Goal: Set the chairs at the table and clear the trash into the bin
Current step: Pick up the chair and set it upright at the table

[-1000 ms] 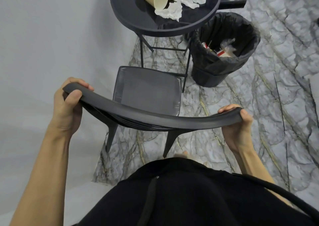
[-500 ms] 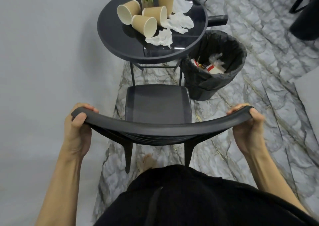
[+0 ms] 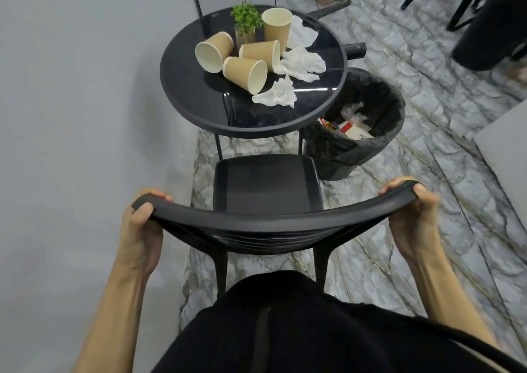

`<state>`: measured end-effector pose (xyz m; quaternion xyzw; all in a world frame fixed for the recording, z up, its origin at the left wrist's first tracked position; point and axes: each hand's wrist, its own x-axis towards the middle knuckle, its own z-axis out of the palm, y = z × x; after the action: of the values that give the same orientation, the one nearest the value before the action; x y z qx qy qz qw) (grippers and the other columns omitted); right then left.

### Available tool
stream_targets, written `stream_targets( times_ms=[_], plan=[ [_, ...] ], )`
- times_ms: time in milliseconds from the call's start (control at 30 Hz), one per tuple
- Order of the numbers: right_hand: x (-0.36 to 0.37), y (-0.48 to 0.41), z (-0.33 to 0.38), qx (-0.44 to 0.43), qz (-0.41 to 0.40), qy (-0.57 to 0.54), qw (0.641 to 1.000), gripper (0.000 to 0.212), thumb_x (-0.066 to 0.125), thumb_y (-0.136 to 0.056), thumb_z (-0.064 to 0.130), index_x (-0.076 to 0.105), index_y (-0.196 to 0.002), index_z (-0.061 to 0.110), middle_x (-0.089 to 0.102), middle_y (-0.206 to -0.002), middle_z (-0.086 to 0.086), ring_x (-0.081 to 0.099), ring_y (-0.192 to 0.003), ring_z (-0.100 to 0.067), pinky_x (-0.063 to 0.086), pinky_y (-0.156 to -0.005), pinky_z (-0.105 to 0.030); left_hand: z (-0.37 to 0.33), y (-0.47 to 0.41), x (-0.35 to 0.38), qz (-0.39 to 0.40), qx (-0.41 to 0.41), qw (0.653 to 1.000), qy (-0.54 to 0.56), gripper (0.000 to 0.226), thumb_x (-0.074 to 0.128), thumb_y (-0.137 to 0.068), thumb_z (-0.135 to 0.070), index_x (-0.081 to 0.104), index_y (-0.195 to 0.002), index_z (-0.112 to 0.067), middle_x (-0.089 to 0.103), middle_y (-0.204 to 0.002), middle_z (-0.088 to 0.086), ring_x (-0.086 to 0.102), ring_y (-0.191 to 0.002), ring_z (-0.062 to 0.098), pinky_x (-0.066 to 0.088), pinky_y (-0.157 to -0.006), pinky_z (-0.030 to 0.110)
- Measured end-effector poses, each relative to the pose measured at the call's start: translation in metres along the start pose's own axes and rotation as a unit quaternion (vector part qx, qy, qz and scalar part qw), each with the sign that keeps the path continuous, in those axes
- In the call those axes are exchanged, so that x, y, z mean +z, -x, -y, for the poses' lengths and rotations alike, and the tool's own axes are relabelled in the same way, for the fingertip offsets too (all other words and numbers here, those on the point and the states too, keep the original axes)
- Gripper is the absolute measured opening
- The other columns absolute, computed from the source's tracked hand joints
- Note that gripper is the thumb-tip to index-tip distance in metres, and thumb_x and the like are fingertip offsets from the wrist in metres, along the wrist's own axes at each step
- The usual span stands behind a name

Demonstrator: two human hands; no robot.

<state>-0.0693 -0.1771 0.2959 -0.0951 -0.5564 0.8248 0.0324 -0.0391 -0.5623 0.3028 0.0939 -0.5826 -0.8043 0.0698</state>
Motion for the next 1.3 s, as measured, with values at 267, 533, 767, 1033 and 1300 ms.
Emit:
stream_targets(
  times_ms=[267, 533, 767, 1033, 1300],
  plan=[
    [0.008, 0.003, -0.010, -0.001, 0.009, 0.017, 1.000, 0.049, 0.072, -0.052, 0.060, 0.057, -0.074, 0.019, 0.054, -0.074, 0.002, 0.052, -0.067, -0.010, 0.044, -0.058, -0.019, 0.002, -0.002, -0.017, 0.013, -0.012, 1.000, -0.015, 0.051, 0.079, -0.040, -0.062, 0.062, -0.070, -0.024, 0.064, -0.069, -0.011, 0.058, -0.063, 0.002, 0.046, -0.058, 0.011],
    [-0.006, 0.022, -0.018, -0.003, 0.044, 0.040, 0.998, 0.055, 0.067, -0.059, 0.068, 0.058, -0.083, 0.019, 0.055, -0.078, 0.003, 0.054, -0.070, -0.008, 0.047, -0.065, -0.018, 0.010, 0.019, -0.020, -0.003, -0.015, 1.000, -0.021, 0.050, 0.076, -0.042, -0.063, 0.061, -0.070, -0.023, 0.064, -0.068, -0.012, 0.056, -0.064, 0.003, 0.044, -0.060, 0.014],
    [-0.032, 0.055, -0.030, 0.012, 0.080, 0.071, 0.994, 0.057, 0.070, -0.057, 0.068, 0.059, -0.086, 0.020, 0.060, -0.078, 0.007, 0.056, -0.072, -0.006, 0.046, -0.066, -0.016, 0.032, 0.060, -0.024, -0.051, -0.015, 0.999, -0.006, 0.044, 0.073, -0.042, -0.064, 0.063, -0.062, -0.026, 0.063, -0.064, -0.012, 0.052, -0.068, 0.007, 0.034, -0.067, 0.028],
    [-0.056, 0.083, -0.035, 0.037, 0.118, 0.106, 0.987, 0.055, 0.069, -0.060, 0.068, 0.064, -0.090, 0.023, 0.064, -0.083, 0.009, 0.058, -0.079, -0.007, 0.046, -0.073, -0.017, 0.041, 0.092, -0.033, -0.054, -0.037, 0.998, -0.023, 0.034, 0.073, -0.049, -0.056, 0.065, -0.058, -0.025, 0.065, -0.061, -0.010, 0.056, -0.066, 0.003, 0.037, -0.070, 0.023],
    [-0.065, 0.104, -0.036, 0.044, 0.131, 0.120, 0.983, 0.052, 0.069, -0.063, 0.065, 0.063, -0.095, 0.024, 0.067, -0.086, 0.012, 0.060, -0.082, -0.004, 0.048, -0.076, -0.015, 0.050, 0.116, -0.033, -0.090, -0.023, 0.995, -0.035, 0.023, 0.052, -0.065, -0.042, 0.063, -0.066, -0.022, 0.066, -0.063, -0.010, 0.057, -0.067, 0.004, 0.036, -0.070, 0.025]
  ],
)
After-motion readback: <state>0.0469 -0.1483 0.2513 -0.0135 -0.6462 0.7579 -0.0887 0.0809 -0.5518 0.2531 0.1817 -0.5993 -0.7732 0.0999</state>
